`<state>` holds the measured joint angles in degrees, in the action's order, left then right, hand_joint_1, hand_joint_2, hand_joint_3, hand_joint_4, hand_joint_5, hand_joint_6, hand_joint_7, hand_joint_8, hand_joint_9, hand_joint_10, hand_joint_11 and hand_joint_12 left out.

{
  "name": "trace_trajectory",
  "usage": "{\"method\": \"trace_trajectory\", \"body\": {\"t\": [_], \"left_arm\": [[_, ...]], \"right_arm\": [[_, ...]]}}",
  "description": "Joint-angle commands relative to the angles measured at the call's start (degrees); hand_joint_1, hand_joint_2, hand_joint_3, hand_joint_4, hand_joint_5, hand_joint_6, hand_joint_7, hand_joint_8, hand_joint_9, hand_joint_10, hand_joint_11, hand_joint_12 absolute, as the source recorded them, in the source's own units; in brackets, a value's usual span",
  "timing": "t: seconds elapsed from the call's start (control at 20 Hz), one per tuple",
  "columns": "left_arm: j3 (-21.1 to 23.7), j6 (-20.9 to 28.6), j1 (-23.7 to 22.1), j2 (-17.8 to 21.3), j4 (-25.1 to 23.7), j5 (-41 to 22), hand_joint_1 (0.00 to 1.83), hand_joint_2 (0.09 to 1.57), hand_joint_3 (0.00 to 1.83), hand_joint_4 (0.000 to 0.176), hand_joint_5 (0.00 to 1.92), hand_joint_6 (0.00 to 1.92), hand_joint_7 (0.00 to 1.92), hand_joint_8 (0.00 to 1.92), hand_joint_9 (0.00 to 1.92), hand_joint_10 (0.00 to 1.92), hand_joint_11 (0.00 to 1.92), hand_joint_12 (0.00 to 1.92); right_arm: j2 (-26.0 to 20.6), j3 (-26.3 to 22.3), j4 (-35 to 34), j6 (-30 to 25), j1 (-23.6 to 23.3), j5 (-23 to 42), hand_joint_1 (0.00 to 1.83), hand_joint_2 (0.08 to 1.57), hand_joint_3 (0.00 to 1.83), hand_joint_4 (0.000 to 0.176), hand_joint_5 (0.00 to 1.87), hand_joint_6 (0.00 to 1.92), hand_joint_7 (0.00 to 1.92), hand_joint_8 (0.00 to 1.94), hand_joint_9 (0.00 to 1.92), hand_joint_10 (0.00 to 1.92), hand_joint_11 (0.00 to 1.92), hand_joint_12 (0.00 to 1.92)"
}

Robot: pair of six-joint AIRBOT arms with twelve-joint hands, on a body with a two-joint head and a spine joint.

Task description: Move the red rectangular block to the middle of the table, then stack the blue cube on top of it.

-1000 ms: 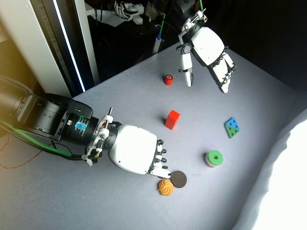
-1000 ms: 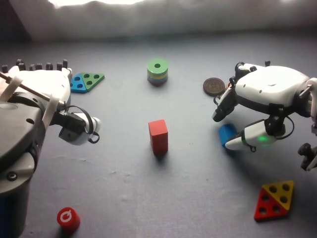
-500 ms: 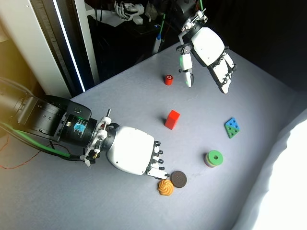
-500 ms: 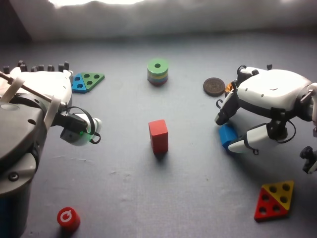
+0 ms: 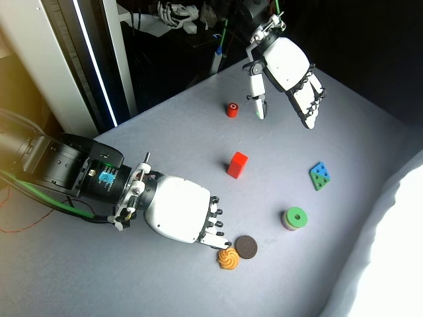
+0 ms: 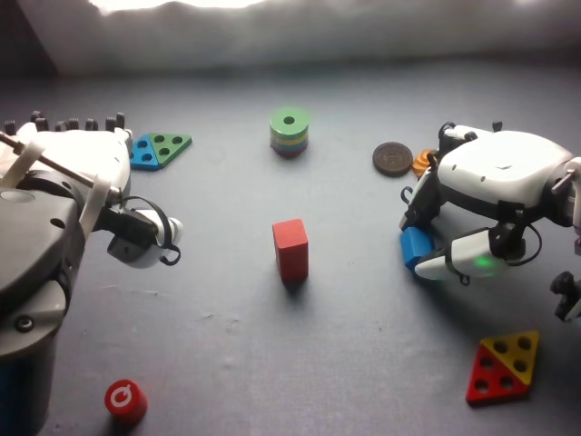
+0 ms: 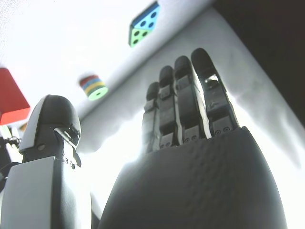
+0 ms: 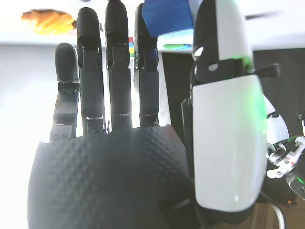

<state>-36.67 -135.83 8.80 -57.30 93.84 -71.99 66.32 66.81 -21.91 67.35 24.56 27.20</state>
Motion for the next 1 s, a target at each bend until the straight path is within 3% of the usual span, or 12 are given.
{"method": "trace_trajectory", "body": {"t": [0.0, 0.15, 0.25, 0.3, 0.35, 0.4, 0.45, 0.5, 0.7, 0.95], "left_arm": [[-0.08, -0.22, -0.27, 0.36, -5.21, -3.10, 0.47, 1.22, 0.00, 0.000, 0.13, 0.00, 0.26, 0.00, 0.25, 0.00, 0.00, 0.78], [-0.02, -0.22, -0.33, 0.35, -5.33, -3.11, 0.49, 1.22, 0.00, 0.000, 0.15, 0.01, 0.28, 0.01, 0.26, 0.01, 0.00, 0.79], [-0.02, -0.22, -0.39, 0.35, -5.33, -3.19, 0.47, 1.23, 0.00, 0.000, 0.15, 0.01, 0.28, 0.00, 0.27, 0.01, 0.00, 0.79], [-0.02, -0.22, -0.42, 0.35, -5.33, -3.33, 0.48, 1.23, 0.00, 0.000, 0.14, 0.00, 0.28, 0.00, 0.26, 0.01, 0.00, 0.79], [-0.03, -0.22, -0.43, 0.35, -5.33, -3.35, 0.47, 1.23, 0.01, 0.000, 0.14, 0.00, 0.27, 0.00, 0.25, 0.00, 0.00, 0.76], [-0.03, -0.22, -0.44, 0.35, -5.33, -3.35, 0.44, 1.24, 0.01, 0.000, 0.13, 0.00, 0.25, 0.00, 0.25, 0.00, 0.00, 0.75], [-0.03, -0.22, -0.44, 0.35, -5.33, -3.35, 0.44, 1.25, 0.01, 0.000, 0.12, 0.00, 0.26, 0.01, 0.26, 0.00, 0.00, 0.75], [-0.02, -0.22, -0.44, 0.34, -5.33, -3.35, 0.43, 1.25, 0.01, 0.000, 0.13, 0.00, 0.27, 0.01, 0.27, 0.01, 0.00, 0.79], [-0.04, -0.22, -0.48, 0.31, -5.33, -3.35, 0.44, 1.25, 0.00, 0.000, 0.13, 0.00, 0.27, 0.00, 0.26, 0.00, 0.00, 0.78], [-0.08, -0.22, -0.72, 0.31, -5.18, -3.63, 0.47, 1.24, 0.00, 0.000, 0.13, 0.00, 0.26, 0.00, 0.25, 0.00, 0.00, 0.75]], "right_arm": [[-0.35, 0.16, 0.17, -0.19, 0.06, 5.58, 0.89, 1.02, 0.02, 0.000, 1.01, 0.02, 1.00, 0.02, 0.77, 0.11, 0.00, 1.56], [-0.34, 0.15, 0.14, -0.20, 0.16, 5.58, 0.89, 1.04, 0.00, 0.000, 1.07, 0.00, 1.05, 0.00, 0.68, 0.37, 0.00, 1.58], [-0.32, 0.15, 0.14, -0.21, 0.26, 5.58, 0.96, 1.05, 0.00, 0.000, 1.16, 0.02, 1.16, 0.03, 0.77, 0.49, 0.00, 1.64], [-0.30, 0.14, 0.14, -0.21, 0.38, 5.58, 1.12, 1.04, 0.00, 0.000, 1.19, 0.48, 1.23, 0.01, 0.82, 0.52, 0.04, 1.66], [-0.29, 0.14, 0.14, -0.21, 0.52, 5.58, 1.17, 1.02, 0.00, 0.000, 1.21, 0.55, 1.30, 0.02, 0.89, 0.56, 0.15, 1.62], [-0.27, 0.14, 0.14, -0.21, 0.63, 5.59, 1.19, 1.02, 0.00, 0.000, 1.24, 0.53, 1.34, 0.03, 0.94, 0.62, 0.24, 1.59], [-0.27, 0.14, 0.15, -0.21, 0.64, 5.60, 1.26, 1.02, 0.02, 0.000, 1.41, 0.23, 1.06, 0.79, 0.97, 0.68, 0.33, 1.54], [-0.28, 0.14, 0.16, -0.20, 0.63, 5.71, 1.28, 1.03, 0.01, 0.000, 1.48, 0.10, 1.00, 0.96, 1.00, 0.74, 0.40, 1.52], [-0.33, 0.14, 0.48, -0.20, 0.13, 5.97, 1.28, 1.05, 0.00, 0.000, 1.49, 0.00, 0.94, 1.17, 0.94, 1.00, 0.49, 1.54], [-0.66, 0.13, 1.36, -0.24, -1.45, 5.93, 1.28, 1.06, 0.00, 0.000, 1.48, 0.00, 0.94, 1.21, 0.95, 1.02, 0.51, 1.55]]}}
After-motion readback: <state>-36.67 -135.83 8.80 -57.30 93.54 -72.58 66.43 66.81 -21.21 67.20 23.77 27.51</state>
